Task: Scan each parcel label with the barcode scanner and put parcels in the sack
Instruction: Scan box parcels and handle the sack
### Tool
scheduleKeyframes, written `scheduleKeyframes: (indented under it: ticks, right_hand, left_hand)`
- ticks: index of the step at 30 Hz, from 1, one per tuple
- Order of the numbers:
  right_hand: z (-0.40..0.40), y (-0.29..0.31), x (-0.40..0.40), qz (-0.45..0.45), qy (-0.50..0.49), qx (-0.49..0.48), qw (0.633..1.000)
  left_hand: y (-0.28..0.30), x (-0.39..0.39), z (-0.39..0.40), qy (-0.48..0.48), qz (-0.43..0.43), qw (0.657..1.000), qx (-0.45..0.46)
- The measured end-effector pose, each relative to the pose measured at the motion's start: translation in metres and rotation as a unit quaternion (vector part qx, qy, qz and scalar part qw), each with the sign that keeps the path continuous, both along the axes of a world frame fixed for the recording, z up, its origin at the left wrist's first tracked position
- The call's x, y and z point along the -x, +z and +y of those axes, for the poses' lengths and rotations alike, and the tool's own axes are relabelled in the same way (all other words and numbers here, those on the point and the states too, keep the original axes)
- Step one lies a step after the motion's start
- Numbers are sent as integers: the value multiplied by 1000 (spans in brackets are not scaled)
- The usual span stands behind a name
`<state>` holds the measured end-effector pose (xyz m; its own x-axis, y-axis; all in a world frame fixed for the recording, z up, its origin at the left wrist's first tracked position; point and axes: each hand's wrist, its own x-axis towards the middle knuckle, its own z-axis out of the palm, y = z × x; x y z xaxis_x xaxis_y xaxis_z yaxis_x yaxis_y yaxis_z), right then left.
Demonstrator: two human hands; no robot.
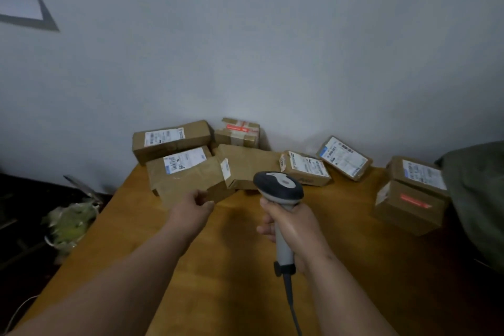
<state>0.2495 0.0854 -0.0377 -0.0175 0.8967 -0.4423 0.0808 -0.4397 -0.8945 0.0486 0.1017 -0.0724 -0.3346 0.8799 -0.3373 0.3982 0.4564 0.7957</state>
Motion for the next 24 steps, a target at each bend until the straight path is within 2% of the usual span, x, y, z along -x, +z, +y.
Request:
scheduleKeyframes:
  ticks: [6,9,11,19,24]
  right_hand:
    - [21,-29,29,3,-29,33,999]
    - [31,-40,41,2,-54,39,998]
    - [35,-46,47,1,-75,41,996]
    - [36,-59,54,-12,-159,61,985]
    - [28,-56,53,-20,-205,39,978]
  left_hand:
    - [-14,11,48,42,-78,995,54]
    - [-22,2,76,22,-143,984,99]
    - [-29,-6,90,5,-155,982,106]
    - [-45,-19,133,52,-174,980,85]
    - [-37,-6,115,32,-184,982,-7]
